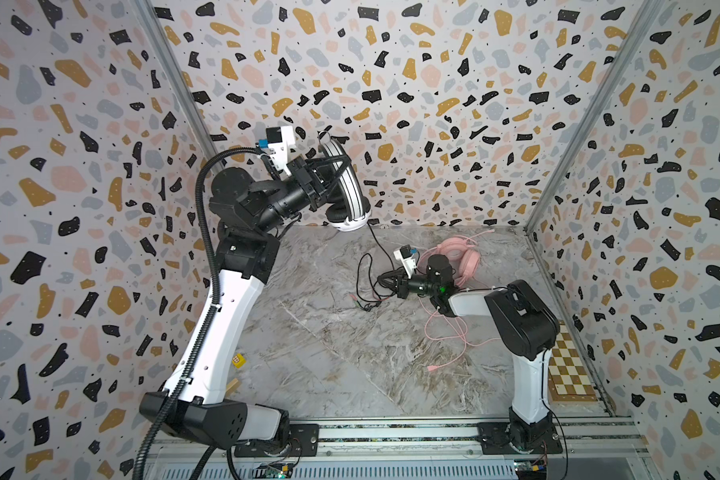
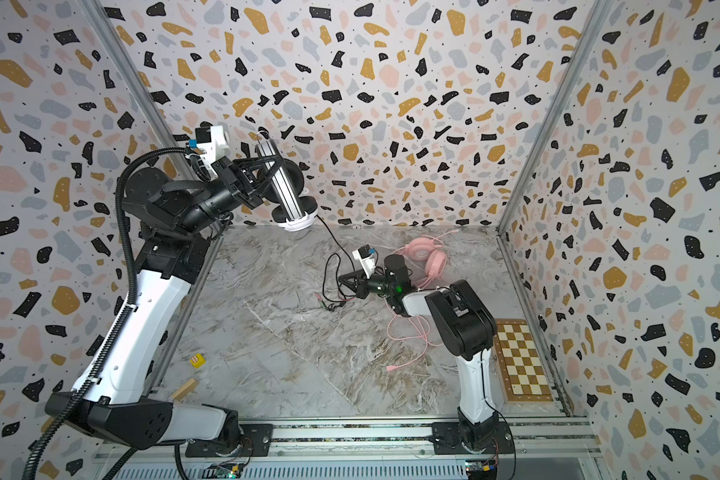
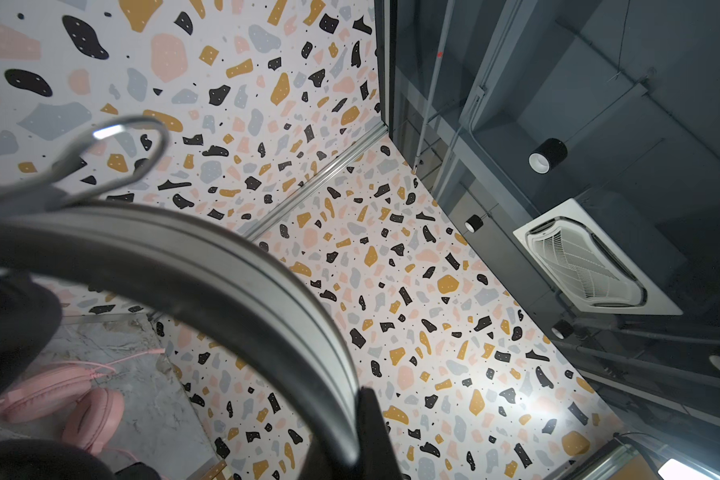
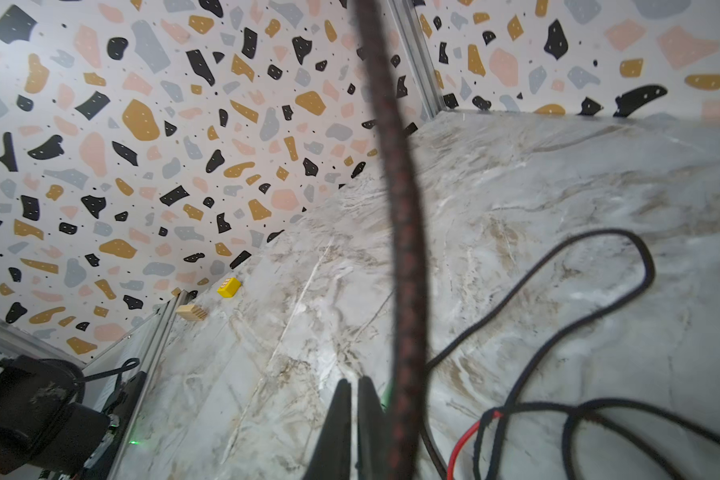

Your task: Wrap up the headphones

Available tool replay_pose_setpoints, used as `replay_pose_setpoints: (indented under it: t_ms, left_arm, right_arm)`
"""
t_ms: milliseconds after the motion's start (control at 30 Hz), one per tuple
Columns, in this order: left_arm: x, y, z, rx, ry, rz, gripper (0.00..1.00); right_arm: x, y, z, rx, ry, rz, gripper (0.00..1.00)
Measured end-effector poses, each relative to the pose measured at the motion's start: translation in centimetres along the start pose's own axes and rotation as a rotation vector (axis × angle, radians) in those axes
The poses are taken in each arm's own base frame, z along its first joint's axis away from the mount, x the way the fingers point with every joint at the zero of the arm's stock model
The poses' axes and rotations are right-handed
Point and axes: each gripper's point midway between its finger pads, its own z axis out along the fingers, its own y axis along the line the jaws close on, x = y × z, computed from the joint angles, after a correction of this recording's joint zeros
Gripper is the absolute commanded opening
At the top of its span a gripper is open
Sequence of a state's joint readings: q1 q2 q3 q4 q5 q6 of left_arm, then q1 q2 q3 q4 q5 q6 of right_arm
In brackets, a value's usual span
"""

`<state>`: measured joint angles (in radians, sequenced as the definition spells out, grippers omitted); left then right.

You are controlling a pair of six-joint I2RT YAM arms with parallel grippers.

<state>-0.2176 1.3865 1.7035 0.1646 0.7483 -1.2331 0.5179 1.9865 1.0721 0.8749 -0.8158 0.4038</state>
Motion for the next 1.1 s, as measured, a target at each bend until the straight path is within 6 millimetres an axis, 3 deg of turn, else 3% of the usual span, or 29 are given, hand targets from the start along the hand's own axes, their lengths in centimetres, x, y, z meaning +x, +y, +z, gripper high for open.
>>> replay_pose_setpoints:
  t_ms: [100,333,500,600,767,967,1100]
  left_arm:
    - [0.4,2.5,-0.1,-0.064,-0.008,0.022,0.00]
    - [3.0,11.7,-1.1,-0.268,0.017,-0.049,0.00]
    - [3.4,15.1,-2.3,-0.361,0.006,-0.072,0.00]
    - [2.9,16.1,-2.9,-0.385,-0.015,-0.070,0.00]
    - [2.8,17.8,-3.7,-0.436,-0.033,-0.060,0.00]
    - [4.3,20.4,-4.6,-0.495,-0.019,-0.087,0.00]
    - [5.7,22.4,-5.2,-0.522,-0.009,-0.135,0.00]
  right_arm:
    - [-2.8,2.1,-1.2,0.007,-0.023,-0.039,0.08]
    - [-8.8,6.7,-4.6,0.061,-0.075,-0.150,0.08]
    - [-11.2,9.0,-6.8,0.094,-0.102,-0.198,0.08]
    - [-11.5,10.3,-7.9,0.102,-0.105,-0.212,0.08]
    - [-10.0,11.2,-9.4,0.131,-0.078,-0.194,0.08]
    - [-10.7,13.1,-11.0,0.149,-0.083,-0.213,0.08]
    - [-9.9,13.7,-10.8,0.139,-0.054,-0.202,0.08]
